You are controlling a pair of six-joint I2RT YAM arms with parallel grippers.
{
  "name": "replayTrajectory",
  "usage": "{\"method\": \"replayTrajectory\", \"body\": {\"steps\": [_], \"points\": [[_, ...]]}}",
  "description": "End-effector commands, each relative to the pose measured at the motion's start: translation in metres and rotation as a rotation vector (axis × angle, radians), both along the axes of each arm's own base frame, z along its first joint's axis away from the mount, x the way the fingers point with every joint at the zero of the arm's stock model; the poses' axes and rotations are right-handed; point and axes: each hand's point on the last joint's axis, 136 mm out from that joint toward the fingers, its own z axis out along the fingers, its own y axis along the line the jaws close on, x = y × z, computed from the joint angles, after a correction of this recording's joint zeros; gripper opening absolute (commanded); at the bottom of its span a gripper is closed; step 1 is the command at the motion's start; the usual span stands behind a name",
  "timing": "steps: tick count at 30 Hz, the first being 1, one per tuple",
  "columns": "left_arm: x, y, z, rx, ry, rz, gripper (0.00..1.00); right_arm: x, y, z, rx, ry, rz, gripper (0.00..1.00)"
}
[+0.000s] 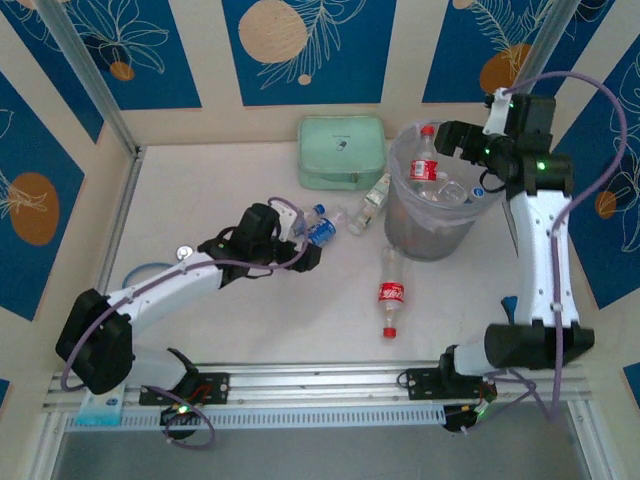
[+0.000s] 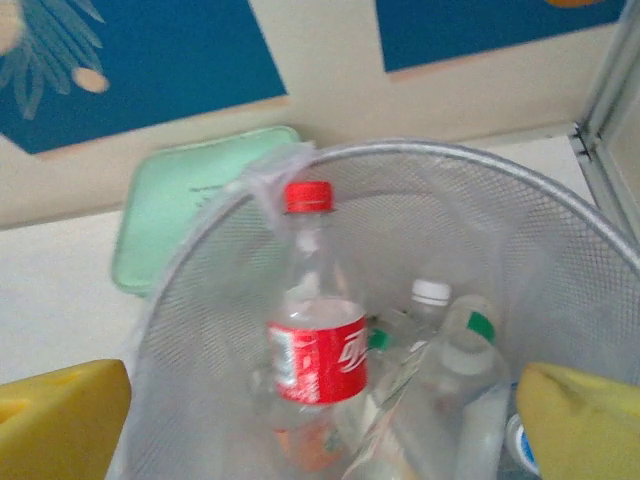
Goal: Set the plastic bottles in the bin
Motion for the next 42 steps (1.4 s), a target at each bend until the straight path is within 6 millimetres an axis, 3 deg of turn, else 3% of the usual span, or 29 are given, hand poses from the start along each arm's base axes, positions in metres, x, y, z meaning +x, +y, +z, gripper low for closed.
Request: {"method": "replayTrajectory", "body": {"steps": [1, 4, 7, 11, 16, 18, 26, 35, 38, 42], "points": [[-0.007, -0.018, 0.006, 0.001, 0.046, 0.019, 1.0, -0.008, 0.012, 0.001, 0.1, -0.041, 0.03, 0.99], [-0.028, -0.067, 0.011, -0.142, 0.121, -0.045, 1.0, -0.017, 0.014, 0.001, 0.121, -0.058, 0.031, 0.99], [-0.042, -0.104, 0.01, -0.245, 0.202, -0.061, 1.0, -0.021, 0.017, 0.001, 0.129, -0.054, 0.041, 0.99], [-0.051, -0.144, -0.012, -0.307, 0.302, 0.006, 1.0, -0.025, 0.02, 0.002, 0.139, -0.062, 0.055, 0.99], [-0.072, -0.194, -0.047, -0.293, 0.401, -0.032, 1.0, -0.027, 0.021, 0.002, 0.142, -0.072, 0.061, 0.99], [-0.077, -0.204, -0.061, -0.28, 0.444, -0.026, 1.0, -0.028, 0.02, 0.002, 0.134, -0.074, 0.058, 0.99], [-0.089, -0.216, -0.099, -0.206, 0.525, -0.011, 0.96, -0.027, 0.019, 0.004, 0.123, -0.08, 0.063, 0.99], [-0.087, -0.208, -0.115, -0.169, 0.524, 0.021, 0.67, -0.028, 0.024, 0.008, 0.126, -0.094, 0.087, 1.0], [-0.08, -0.198, -0.112, -0.192, 0.507, 0.041, 0.57, -0.029, 0.026, 0.009, 0.128, -0.096, 0.096, 1.0], [-0.073, -0.18, -0.086, -0.221, 0.438, 0.036, 0.51, -0.03, 0.035, 0.01, 0.143, -0.094, 0.133, 0.99]]}}
